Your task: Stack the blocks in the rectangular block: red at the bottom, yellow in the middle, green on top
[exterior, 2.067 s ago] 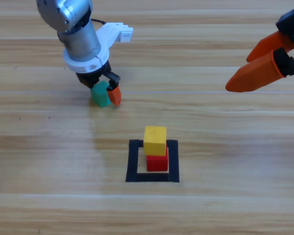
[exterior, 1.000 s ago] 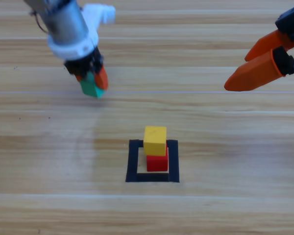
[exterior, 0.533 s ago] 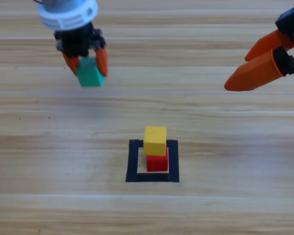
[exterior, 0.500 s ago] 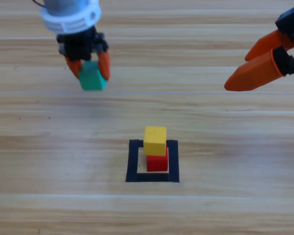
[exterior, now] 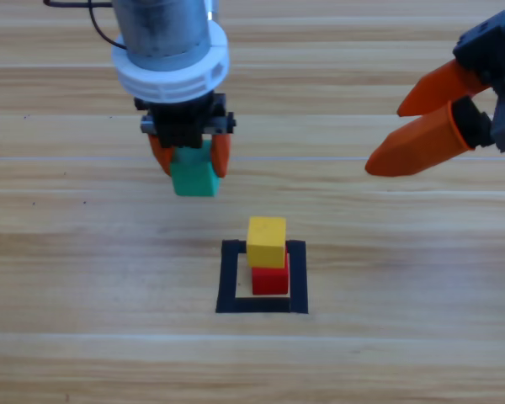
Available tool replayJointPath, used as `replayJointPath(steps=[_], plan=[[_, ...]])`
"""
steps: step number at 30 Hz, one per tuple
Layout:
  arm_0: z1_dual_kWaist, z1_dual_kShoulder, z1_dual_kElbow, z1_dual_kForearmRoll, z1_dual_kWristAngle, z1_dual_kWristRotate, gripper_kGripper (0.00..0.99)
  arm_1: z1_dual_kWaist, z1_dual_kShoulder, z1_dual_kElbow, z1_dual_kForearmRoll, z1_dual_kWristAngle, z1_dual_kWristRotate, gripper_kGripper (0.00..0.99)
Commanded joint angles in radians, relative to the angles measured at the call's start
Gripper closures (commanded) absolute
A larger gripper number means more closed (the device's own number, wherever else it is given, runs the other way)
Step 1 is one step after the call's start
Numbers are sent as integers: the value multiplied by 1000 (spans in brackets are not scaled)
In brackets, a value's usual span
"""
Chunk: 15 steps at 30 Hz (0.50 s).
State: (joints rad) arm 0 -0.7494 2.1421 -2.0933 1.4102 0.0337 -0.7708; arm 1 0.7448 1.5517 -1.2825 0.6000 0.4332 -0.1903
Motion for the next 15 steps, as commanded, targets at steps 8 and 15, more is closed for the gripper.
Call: replayJointPath(steps=[8, 15], plan=[[-150, 39, -48, -2, 97, -84, 990, 88, -39, 15, -16, -1, -14, 0], [-163, 81, -70, -14, 103, -108, 990, 88, -74, 32, -16, -10, -14, 0]])
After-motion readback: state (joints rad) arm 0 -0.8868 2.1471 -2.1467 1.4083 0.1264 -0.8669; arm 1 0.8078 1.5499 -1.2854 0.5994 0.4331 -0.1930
